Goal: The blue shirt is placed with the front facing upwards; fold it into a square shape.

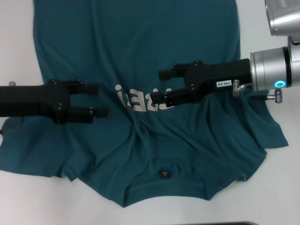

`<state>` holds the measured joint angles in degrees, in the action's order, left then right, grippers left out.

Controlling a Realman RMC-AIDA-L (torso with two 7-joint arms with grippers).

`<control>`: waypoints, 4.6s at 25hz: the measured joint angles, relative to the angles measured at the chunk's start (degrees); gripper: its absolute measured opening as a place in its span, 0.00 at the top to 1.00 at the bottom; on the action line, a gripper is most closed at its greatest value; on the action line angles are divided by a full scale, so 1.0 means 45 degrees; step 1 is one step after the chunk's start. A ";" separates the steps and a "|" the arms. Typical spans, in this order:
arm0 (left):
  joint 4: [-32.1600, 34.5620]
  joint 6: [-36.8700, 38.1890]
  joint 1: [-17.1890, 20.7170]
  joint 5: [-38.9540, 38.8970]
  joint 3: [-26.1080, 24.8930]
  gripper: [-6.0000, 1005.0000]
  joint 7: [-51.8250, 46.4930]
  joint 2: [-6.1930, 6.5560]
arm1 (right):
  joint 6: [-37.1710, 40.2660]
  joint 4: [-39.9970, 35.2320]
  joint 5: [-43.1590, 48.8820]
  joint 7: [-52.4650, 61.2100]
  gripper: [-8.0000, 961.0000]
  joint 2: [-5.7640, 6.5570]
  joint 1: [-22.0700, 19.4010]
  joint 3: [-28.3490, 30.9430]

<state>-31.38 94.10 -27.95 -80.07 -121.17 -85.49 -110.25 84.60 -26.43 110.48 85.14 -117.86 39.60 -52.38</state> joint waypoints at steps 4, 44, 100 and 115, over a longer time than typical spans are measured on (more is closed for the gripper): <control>-0.0365 0.0056 0.0001 0.0000 -0.0148 0.16 -0.0978 0.0080 | 0.0010 -0.0006 0.0016 -0.0052 0.08 -0.0009 0.0009 0.0000; -0.1958 0.2005 -0.0705 0.8392 -0.5511 0.16 -1.0465 0.1461 | -0.0050 -0.0041 0.0038 -0.0405 0.08 0.0061 0.0089 -0.0331; -0.0611 -0.0677 -0.1786 1.1665 -0.6120 0.16 -1.1138 0.1124 | -0.0049 -0.0046 0.0038 -0.0468 0.08 0.0118 0.0400 -0.0331; -0.0506 -0.0366 -0.1996 1.1798 -0.6120 0.16 -1.1159 0.1115 | -0.0049 -0.0045 0.0039 -0.0484 0.08 0.0135 0.0400 -0.0308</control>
<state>-33.66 92.45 -36.93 -26.98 -148.71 -135.70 -105.23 84.38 -26.63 110.65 82.97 -117.26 41.40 -53.77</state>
